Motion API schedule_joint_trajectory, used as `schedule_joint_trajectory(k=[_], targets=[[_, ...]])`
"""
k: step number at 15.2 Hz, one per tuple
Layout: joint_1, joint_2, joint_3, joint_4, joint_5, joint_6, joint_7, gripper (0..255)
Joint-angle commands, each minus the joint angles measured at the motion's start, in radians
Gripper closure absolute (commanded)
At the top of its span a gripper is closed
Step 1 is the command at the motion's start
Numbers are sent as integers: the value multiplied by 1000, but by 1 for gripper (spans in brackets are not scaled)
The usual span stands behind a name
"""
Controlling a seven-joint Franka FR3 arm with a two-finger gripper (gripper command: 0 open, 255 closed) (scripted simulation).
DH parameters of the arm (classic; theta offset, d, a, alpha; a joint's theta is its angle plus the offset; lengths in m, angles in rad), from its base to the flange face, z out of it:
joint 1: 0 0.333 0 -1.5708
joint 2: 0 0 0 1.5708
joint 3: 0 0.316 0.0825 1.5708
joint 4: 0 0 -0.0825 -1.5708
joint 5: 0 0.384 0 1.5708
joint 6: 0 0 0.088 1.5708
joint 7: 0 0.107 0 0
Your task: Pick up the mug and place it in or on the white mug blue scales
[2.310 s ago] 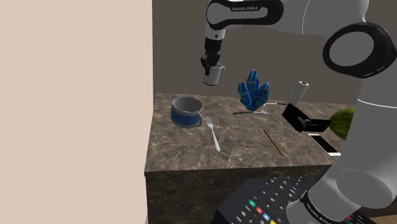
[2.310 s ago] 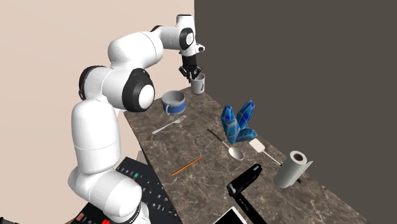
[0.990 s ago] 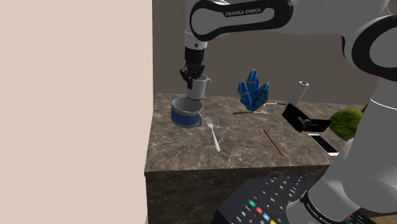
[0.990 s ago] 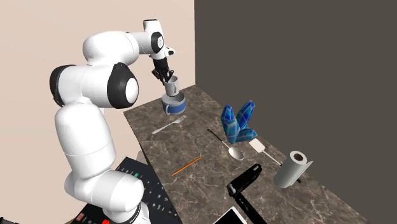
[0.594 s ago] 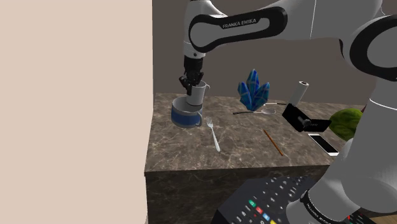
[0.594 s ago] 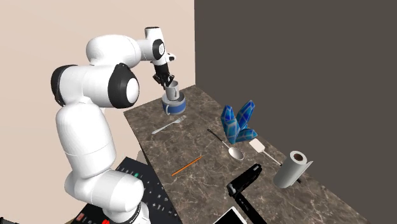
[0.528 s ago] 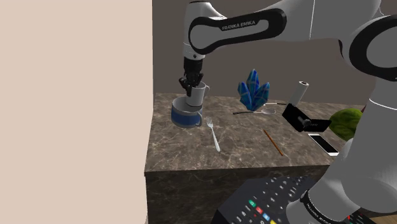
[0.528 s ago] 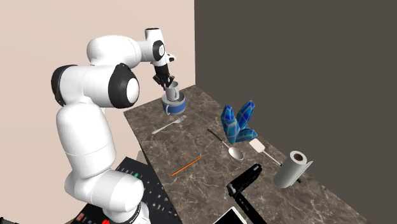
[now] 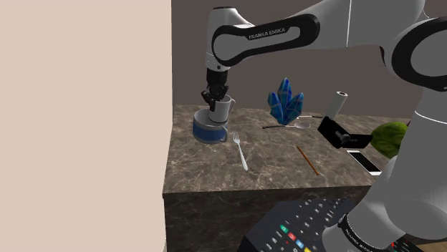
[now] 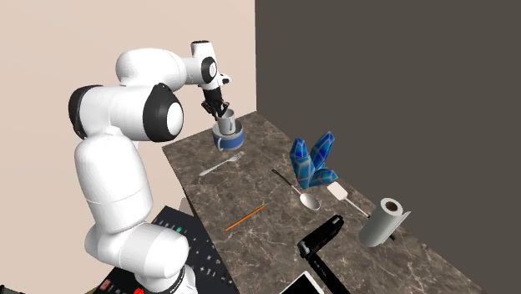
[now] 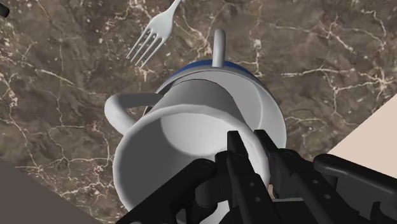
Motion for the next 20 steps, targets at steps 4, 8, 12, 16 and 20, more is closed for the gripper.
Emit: schedule_joint_trajectory(k=[4, 8, 12, 16, 20], targets=[[0, 0, 0, 0, 0, 0, 0, 0], [0, 0, 0, 0, 0, 0, 0, 0], [4, -17, 4, 104, 5, -121, -4, 0], [4, -17, 4, 104, 5, -121, -4, 0], [4, -17, 4, 103, 5, -121, -4, 0]])
